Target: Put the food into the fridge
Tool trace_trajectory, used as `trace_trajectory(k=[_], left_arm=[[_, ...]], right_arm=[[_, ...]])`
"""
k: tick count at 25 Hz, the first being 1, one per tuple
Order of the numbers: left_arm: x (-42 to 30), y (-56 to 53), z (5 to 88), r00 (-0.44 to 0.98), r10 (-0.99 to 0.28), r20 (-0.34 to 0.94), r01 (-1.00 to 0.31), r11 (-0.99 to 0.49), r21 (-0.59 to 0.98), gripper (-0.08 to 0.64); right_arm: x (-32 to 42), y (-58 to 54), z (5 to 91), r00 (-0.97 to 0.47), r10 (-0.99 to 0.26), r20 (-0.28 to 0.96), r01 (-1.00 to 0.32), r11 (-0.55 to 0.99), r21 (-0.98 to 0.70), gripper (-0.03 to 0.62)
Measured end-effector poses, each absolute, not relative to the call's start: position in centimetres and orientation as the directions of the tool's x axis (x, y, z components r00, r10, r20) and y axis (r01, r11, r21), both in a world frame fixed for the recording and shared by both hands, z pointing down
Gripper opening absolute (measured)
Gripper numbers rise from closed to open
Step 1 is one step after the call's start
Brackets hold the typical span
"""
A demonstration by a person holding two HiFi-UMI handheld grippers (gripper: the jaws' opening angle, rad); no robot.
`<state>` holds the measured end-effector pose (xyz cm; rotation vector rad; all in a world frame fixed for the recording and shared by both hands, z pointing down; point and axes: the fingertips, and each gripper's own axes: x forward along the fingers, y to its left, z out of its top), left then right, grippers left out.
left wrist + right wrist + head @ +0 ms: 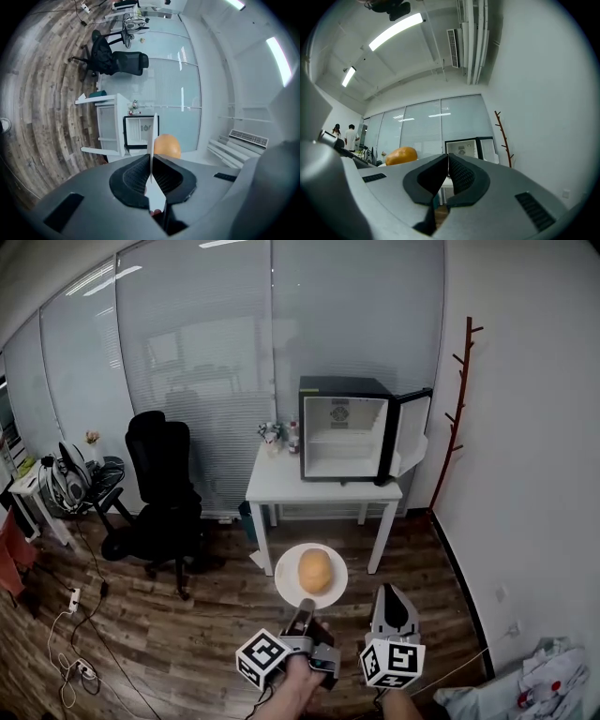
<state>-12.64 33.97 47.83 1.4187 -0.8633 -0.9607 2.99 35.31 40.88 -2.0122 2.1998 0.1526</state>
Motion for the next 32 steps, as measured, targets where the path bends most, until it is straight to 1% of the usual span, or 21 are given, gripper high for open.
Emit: trace_trajectory(k=[7,16,23,32], left_arm=[[-14.3,25.0,46.1,0.431,-0.898,-0.093,0.038,-0.084,0.996,0.032],[-13.8,16.8,46.5,0.452,-0.888,-0.084,0.027,-0.080,0.996,0.032],[-10.3,9.4,47.5,0.444,-0.894,-0.064,0.017,-0.063,0.998,0.032],[-3.3,-1.0,45.8,0.410,-0.910,-0.060,0.005,-0.064,0.998,0.032]], right_arm=[[0.2,26.7,38.9,-0.070,-0.977,-0.201,-0.997,0.073,-0.009,0.028],[1.0,19.0,39.2,-0.047,-0.978,-0.204,-0.999,0.050,-0.012,0.028],[4.3,11.4,40.0,-0.058,-0.978,-0.200,-0.998,0.064,-0.028,0.028],[11.5,1.1,38.5,-0.092,-0.973,-0.210,-0.994,0.102,-0.035,0.028]])
